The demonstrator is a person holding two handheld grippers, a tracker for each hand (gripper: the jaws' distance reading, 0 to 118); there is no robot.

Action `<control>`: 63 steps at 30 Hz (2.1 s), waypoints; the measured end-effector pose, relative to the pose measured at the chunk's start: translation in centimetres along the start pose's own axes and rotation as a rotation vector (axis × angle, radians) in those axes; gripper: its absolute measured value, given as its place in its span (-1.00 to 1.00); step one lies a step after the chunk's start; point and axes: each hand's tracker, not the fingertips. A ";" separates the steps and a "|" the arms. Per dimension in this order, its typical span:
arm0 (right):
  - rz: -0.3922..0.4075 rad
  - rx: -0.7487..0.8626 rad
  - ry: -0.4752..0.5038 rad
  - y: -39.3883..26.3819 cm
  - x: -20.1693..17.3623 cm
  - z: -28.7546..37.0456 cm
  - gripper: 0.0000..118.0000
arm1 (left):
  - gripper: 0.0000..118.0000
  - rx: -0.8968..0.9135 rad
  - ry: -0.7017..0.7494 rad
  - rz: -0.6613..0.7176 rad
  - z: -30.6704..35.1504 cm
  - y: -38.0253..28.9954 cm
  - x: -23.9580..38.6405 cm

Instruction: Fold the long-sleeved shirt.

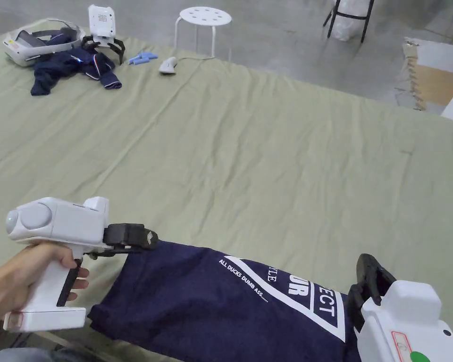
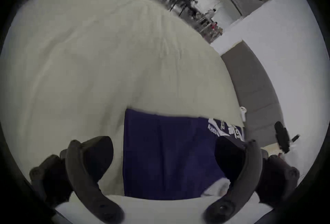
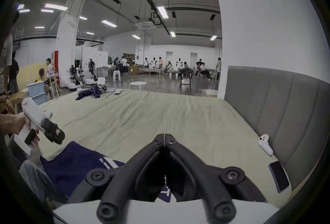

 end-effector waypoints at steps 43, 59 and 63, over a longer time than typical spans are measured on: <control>-0.071 -0.074 0.049 -1.7 1.1 -3.3 -1.00 | -0.79 0.050 -0.126 -0.070 5.4 -0.7 9.3; -0.111 -0.064 -0.070 -2.4 7.0 0.0 -1.00 | 0.82 -0.147 -0.268 -0.214 -13.3 -9.1 26.5; -0.133 -0.056 -0.077 -2.4 7.5 -0.1 -1.00 | 0.88 0.017 -0.393 -0.240 -7.2 -7.0 25.6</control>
